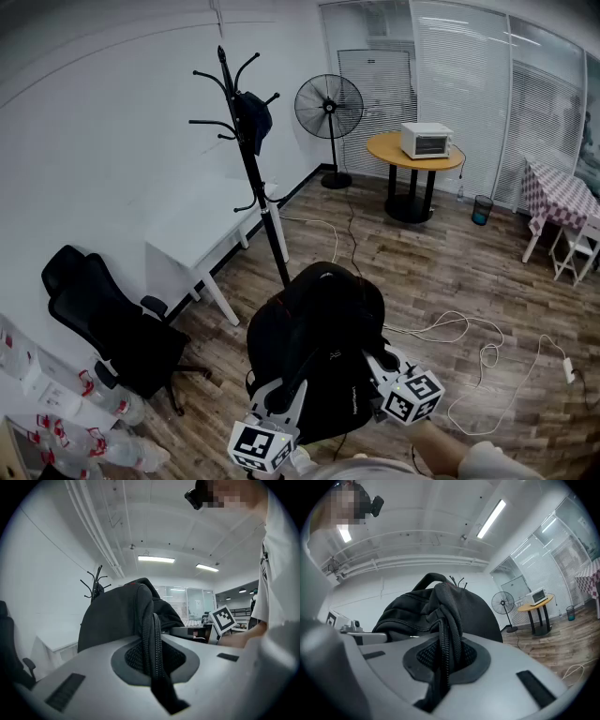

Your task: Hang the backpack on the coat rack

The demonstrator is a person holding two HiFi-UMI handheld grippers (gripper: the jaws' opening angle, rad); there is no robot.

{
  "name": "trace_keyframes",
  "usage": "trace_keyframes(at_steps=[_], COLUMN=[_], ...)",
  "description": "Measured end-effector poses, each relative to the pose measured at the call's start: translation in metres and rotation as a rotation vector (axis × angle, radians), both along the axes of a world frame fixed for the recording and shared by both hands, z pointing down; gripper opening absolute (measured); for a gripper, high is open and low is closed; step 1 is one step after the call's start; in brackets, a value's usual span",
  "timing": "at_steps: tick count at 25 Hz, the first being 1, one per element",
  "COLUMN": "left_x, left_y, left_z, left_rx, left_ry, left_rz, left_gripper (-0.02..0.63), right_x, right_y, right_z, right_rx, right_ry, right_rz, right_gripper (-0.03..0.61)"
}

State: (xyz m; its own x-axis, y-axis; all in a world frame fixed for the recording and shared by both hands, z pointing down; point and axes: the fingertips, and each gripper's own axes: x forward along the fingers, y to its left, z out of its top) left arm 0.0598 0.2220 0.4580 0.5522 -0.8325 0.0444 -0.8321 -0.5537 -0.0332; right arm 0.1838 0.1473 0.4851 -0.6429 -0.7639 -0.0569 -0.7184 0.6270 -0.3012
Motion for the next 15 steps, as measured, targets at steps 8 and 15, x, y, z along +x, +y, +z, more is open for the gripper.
trace_keyframes(at_steps=[8, 15], left_x=[0.011, 0.017], left_y=[-0.005, -0.017], left_z=[-0.008, -0.005], left_rx=[0.011, 0.01], left_ry=[-0.005, 0.017], left_rz=[-0.017, -0.024], left_gripper=[0.034, 0.035], right_x=[0.011, 0.019], right_y=[-0.005, -0.015], right_z=[-0.008, -0.013], right_rx=[-0.002, 0.001], right_ry=[-0.005, 0.013], right_rz=[-0.02, -0.043], right_gripper=[0.031, 0.031])
